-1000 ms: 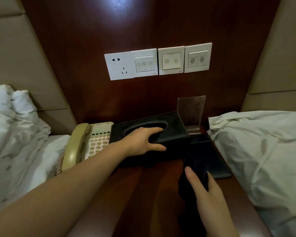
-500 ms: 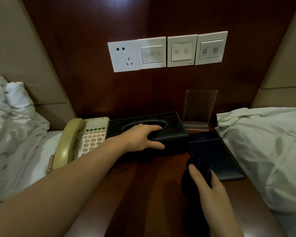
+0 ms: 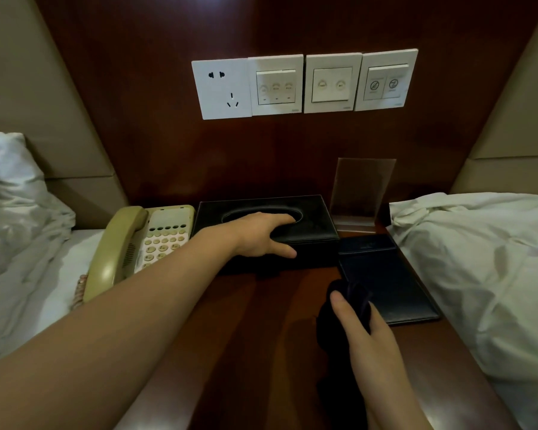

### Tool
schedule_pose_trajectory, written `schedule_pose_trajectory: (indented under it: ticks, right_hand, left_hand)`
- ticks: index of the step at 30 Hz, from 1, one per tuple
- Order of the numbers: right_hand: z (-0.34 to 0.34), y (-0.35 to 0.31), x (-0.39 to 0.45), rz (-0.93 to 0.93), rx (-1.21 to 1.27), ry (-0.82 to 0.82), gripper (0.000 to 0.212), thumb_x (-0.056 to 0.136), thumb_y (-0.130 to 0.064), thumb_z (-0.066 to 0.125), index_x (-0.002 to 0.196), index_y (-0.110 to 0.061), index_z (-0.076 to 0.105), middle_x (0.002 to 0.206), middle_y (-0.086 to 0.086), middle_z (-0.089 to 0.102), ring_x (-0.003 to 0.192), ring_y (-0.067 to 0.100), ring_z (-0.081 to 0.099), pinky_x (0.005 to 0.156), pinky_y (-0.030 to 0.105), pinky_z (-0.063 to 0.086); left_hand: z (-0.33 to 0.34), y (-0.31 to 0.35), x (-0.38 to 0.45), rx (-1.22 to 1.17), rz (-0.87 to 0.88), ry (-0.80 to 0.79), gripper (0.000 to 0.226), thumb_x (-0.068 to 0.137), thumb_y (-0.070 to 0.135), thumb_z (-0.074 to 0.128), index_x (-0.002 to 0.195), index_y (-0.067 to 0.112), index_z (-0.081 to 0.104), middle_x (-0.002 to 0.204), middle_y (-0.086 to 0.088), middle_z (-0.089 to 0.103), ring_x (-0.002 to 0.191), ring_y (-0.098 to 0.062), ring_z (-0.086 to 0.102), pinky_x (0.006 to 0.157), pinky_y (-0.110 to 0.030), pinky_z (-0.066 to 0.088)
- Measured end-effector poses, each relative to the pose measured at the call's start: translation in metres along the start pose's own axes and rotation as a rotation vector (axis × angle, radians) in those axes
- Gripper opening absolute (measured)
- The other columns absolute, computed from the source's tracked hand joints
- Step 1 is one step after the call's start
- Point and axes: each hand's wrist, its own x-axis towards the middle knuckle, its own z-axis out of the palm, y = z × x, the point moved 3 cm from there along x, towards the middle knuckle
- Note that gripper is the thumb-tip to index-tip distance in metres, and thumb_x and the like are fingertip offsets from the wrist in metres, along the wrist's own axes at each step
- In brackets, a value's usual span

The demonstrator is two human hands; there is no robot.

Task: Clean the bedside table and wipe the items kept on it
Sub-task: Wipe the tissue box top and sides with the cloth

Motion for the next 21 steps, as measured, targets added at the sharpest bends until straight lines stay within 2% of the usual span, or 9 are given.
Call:
schedule_pose_trajectory:
  ticks: [4, 6, 9, 11, 14, 17, 19, 21]
  right_hand:
    - [0.002, 0.002, 0.001, 0.001, -0.007, 0.019, 0.01, 0.089, -0.045, 0.063, 0.097, -0.041, 0.059, 0.097, -0.014, 0.066, 0.086, 0.002, 0.062, 0.065, 0.021, 0.044]
    - [0.005, 0.003, 0.001, 0.001, -0.008, 0.022, 0.02, 0.088, -0.047, 0.063, 0.106, -0.038, 0.061, 0.1, -0.013, 0.067, 0.09, 0.004, 0.062, 0.069, 0.023, 0.046]
    - [0.008, 0.005, 0.0, -0.006, -0.011, 0.031, 0.044, 0.084, -0.052, 0.064, 0.124, -0.033, 0.06, 0.111, -0.011, 0.067, 0.102, 0.011, 0.063, 0.088, 0.033, 0.051]
    - [0.009, 0.003, -0.001, -0.012, -0.019, 0.037, 0.05, 0.084, -0.054, 0.064, 0.129, -0.033, 0.059, 0.115, -0.009, 0.066, 0.105, 0.013, 0.063, 0.097, 0.04, 0.051]
    - [0.007, -0.003, -0.006, -0.018, -0.013, 0.029, 0.041, 0.086, -0.054, 0.063, 0.123, -0.037, 0.059, 0.111, -0.011, 0.066, 0.103, 0.012, 0.063, 0.094, 0.039, 0.052]
    - [0.003, -0.012, -0.014, -0.035, -0.006, 0.007, 0.027, 0.088, -0.053, 0.062, 0.113, -0.043, 0.058, 0.107, -0.017, 0.066, 0.1, 0.007, 0.063, 0.089, 0.033, 0.051]
    - [0.0, -0.018, -0.019, -0.057, -0.02, 0.015, 0.03, 0.088, -0.053, 0.063, 0.115, -0.042, 0.06, 0.107, -0.017, 0.067, 0.101, 0.007, 0.063, 0.092, 0.035, 0.052]
    - [-0.006, -0.027, -0.025, -0.086, -0.021, 0.03, 0.03, 0.087, -0.054, 0.064, 0.114, -0.039, 0.062, 0.106, -0.016, 0.069, 0.099, 0.007, 0.065, 0.091, 0.036, 0.053]
  left_hand:
    - [0.004, 0.004, -0.001, -0.023, 0.017, 0.039, 0.079, 0.093, 0.054, 0.066, 0.159, 0.034, 0.027, 0.153, -0.005, 0.043, 0.136, -0.026, 0.045, 0.102, -0.032, 0.038]
    - [0.006, 0.006, -0.001, -0.018, 0.027, 0.057, 0.079, 0.094, 0.055, 0.064, 0.159, 0.033, 0.027, 0.153, -0.006, 0.044, 0.136, -0.026, 0.045, 0.103, -0.032, 0.038]
    - [0.005, 0.009, -0.003, -0.003, 0.032, 0.055, 0.078, 0.095, 0.055, 0.063, 0.159, 0.032, 0.027, 0.152, -0.006, 0.045, 0.135, -0.026, 0.047, 0.103, -0.033, 0.039]
    - [0.006, 0.011, -0.006, 0.036, 0.04, 0.069, 0.076, 0.096, 0.056, 0.06, 0.159, 0.029, 0.027, 0.151, -0.004, 0.047, 0.133, -0.025, 0.049, 0.106, -0.035, 0.042]
    - [0.013, 0.014, -0.014, 0.123, 0.049, 0.146, 0.077, 0.098, 0.061, 0.053, 0.16, 0.023, 0.027, 0.15, -0.005, 0.048, 0.134, -0.025, 0.048, 0.112, -0.039, 0.04]
    - [0.016, 0.018, -0.033, 0.091, 0.036, 0.21, 0.08, 0.098, 0.063, 0.049, 0.162, 0.021, 0.025, 0.157, -0.003, 0.037, 0.142, -0.025, 0.04, 0.117, -0.04, 0.036]
    - [0.017, 0.023, -0.053, 0.081, 0.061, 0.255, 0.073, 0.099, 0.061, 0.048, 0.16, 0.024, 0.031, 0.158, 0.002, 0.033, 0.142, -0.02, 0.039, 0.116, -0.036, 0.037]
    - [0.02, 0.031, -0.078, 0.053, 0.093, 0.302, 0.061, 0.1, 0.058, 0.049, 0.153, 0.029, 0.042, 0.151, 0.008, 0.039, 0.136, -0.014, 0.044, 0.111, -0.033, 0.042]
